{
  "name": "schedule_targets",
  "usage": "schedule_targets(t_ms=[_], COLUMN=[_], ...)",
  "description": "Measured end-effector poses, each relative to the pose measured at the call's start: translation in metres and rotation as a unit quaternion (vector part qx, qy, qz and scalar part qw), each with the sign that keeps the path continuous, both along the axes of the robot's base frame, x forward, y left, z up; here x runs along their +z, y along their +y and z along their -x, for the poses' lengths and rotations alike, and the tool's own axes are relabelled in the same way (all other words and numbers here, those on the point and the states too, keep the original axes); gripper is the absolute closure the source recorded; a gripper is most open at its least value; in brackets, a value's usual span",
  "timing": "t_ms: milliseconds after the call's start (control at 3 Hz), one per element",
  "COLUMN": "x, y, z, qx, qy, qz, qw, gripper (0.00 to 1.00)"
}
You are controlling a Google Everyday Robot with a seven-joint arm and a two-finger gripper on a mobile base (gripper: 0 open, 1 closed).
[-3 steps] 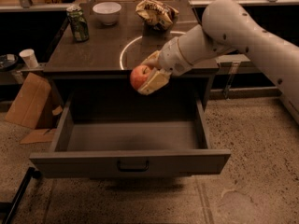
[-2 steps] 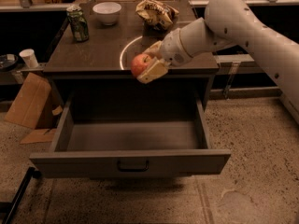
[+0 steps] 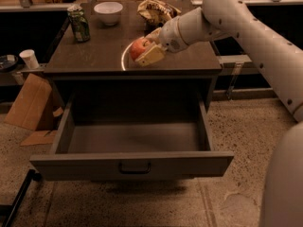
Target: Pick apple from top drawer and place on counter
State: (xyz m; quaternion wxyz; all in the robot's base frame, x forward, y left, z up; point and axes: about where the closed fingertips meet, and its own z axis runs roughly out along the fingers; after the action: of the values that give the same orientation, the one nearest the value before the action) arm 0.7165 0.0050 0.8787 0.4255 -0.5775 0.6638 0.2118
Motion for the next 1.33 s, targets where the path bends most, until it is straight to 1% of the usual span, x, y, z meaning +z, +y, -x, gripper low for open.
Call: schedule_targets(t_ms=[333, 667, 1000, 1333], x=[-0.003, -0.009, -0.015, -0.019], y=[0.001, 0.002, 0.005, 0.006], z=[-0.024, -0.041, -0.058, -0.067], qx=[-0.015, -0.027, -0.037, -0.044], qy=[0.008, 0.017, 0.022, 0.025], qz=[-0.005, -0.002, 0.008, 0.011], qw=[0.9999, 0.9995, 0.999, 0.9986], gripper=[1.0, 1.0, 0.98, 0.75])
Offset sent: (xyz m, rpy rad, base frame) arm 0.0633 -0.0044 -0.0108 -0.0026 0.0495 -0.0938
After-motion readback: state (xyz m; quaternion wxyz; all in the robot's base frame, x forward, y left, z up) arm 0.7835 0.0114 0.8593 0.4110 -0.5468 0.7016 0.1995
